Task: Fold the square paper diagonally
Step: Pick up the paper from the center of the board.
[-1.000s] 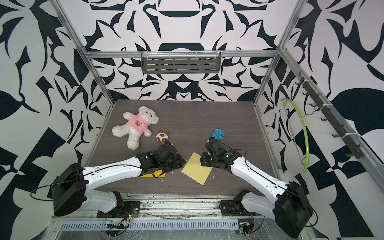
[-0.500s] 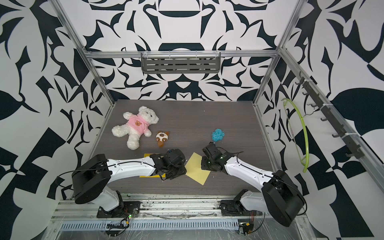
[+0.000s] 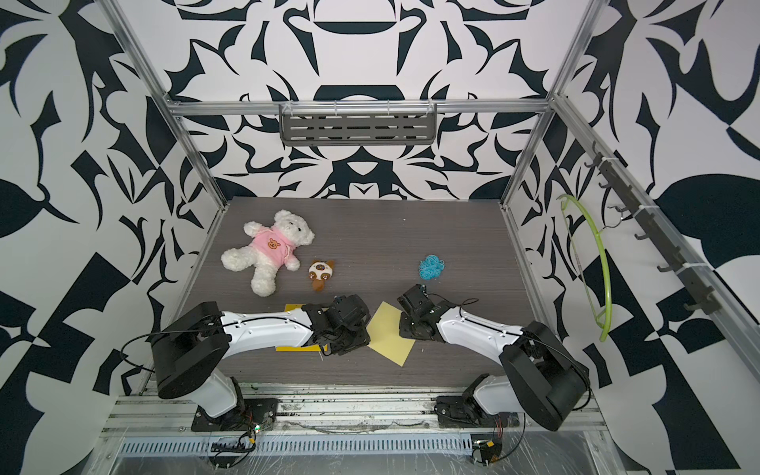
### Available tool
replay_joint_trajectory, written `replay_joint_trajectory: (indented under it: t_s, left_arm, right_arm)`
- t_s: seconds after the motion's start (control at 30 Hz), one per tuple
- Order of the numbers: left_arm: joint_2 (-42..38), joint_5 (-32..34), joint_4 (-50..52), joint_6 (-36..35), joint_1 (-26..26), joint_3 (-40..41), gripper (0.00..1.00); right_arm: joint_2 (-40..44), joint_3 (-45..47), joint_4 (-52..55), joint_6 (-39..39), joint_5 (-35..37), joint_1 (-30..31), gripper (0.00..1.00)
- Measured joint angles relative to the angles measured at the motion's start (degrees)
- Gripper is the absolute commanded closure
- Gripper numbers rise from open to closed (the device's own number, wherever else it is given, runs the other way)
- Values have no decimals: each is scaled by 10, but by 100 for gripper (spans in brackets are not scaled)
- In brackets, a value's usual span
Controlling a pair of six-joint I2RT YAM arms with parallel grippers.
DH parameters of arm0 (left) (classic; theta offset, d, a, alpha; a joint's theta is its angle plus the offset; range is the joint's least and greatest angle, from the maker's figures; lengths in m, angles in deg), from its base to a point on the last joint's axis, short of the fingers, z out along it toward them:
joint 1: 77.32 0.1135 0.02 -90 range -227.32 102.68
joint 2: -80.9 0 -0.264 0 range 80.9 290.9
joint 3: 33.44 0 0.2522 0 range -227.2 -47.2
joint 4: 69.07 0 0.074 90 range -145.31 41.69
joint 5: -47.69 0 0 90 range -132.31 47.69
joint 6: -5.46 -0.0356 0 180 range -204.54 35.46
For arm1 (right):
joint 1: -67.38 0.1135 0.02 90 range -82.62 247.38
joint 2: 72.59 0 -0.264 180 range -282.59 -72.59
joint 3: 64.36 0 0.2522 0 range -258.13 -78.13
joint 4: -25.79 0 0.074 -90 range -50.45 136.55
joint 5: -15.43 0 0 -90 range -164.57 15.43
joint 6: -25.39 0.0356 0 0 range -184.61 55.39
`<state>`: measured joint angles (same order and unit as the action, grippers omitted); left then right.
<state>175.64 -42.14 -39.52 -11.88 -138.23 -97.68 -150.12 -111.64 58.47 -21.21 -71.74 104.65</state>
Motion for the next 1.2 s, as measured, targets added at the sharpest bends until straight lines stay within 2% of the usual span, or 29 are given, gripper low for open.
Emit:
replay_joint_trajectory:
  t_s: [0.6,0.7,1.2]
  left_arm:
    - [6,35,8,0,-2,-8,56]
    - [9,36,8,-2,-2,-8,60]
    - [31,26,-24,0,0,-21,62]
  right_arm:
    - [-3,1,-7,2,5,3,85]
    - [-5,1,-12,2,5,4,86]
    - [-10,2,-27,3,9,7,86]
